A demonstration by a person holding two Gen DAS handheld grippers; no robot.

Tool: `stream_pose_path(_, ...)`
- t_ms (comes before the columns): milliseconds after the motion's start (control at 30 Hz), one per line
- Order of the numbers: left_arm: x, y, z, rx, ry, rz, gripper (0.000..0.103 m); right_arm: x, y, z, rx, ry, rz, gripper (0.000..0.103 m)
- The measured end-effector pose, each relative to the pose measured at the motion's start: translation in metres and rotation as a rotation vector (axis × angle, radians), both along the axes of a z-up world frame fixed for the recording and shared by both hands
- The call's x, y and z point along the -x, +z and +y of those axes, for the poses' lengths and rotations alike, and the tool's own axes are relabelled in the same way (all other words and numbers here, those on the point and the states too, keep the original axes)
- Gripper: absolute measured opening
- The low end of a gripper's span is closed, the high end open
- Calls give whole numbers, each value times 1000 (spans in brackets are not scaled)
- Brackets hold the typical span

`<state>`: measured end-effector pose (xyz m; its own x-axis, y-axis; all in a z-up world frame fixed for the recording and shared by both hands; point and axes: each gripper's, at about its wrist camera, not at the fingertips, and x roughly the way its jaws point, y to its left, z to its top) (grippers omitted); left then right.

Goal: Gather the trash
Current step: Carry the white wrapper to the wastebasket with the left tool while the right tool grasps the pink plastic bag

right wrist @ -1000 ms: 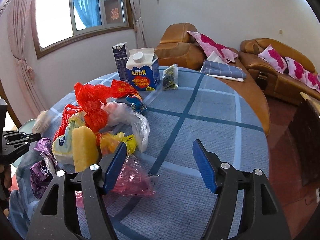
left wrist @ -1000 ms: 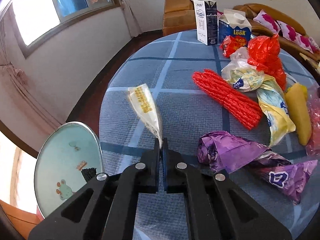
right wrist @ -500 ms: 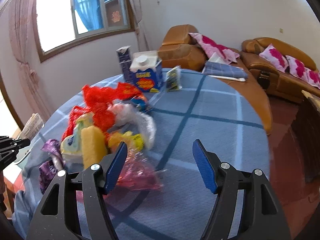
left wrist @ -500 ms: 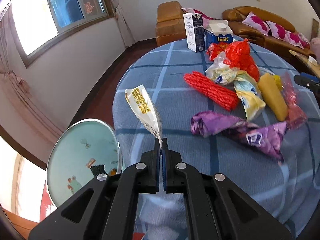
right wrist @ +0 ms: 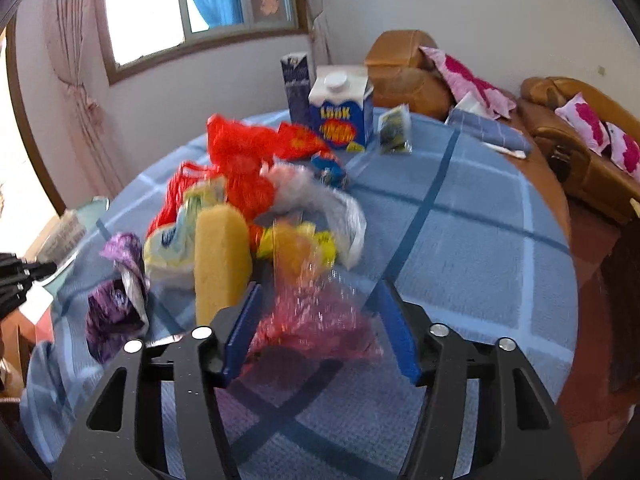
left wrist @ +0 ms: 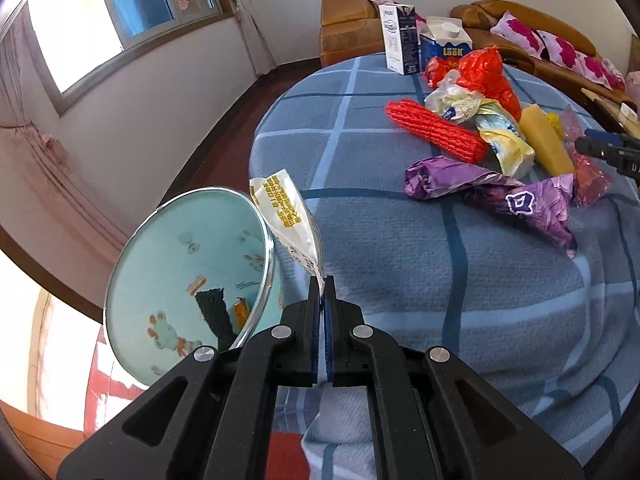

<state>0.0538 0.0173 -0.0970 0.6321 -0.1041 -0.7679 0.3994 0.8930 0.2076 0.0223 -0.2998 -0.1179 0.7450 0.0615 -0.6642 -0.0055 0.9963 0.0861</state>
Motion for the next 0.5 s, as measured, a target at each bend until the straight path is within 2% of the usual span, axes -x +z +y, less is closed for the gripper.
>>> stream_pose_path(100, 0, 1, 5, 8, 11, -1, 2, 5, -4, -1, -9, 14, 10, 54)
stream_pose_path(133, 0, 1, 6, 8, 13, 0, 2, 6, -6, -2, -12, 13, 16, 48)
stream_pose_path(200, 0, -1, 4, 7, 10, 7, 2, 4, -9, -3, -27, 19, 30, 42)
stream_pose_path(367, 1, 1, 2, 6, 5, 1, 2, 7, -8, 1, -48, 42, 28, 12)
stream_pose_path(500, 0, 6, 7, 13, 19, -10, 2, 11, -2, 3, -60, 39, 12, 9)
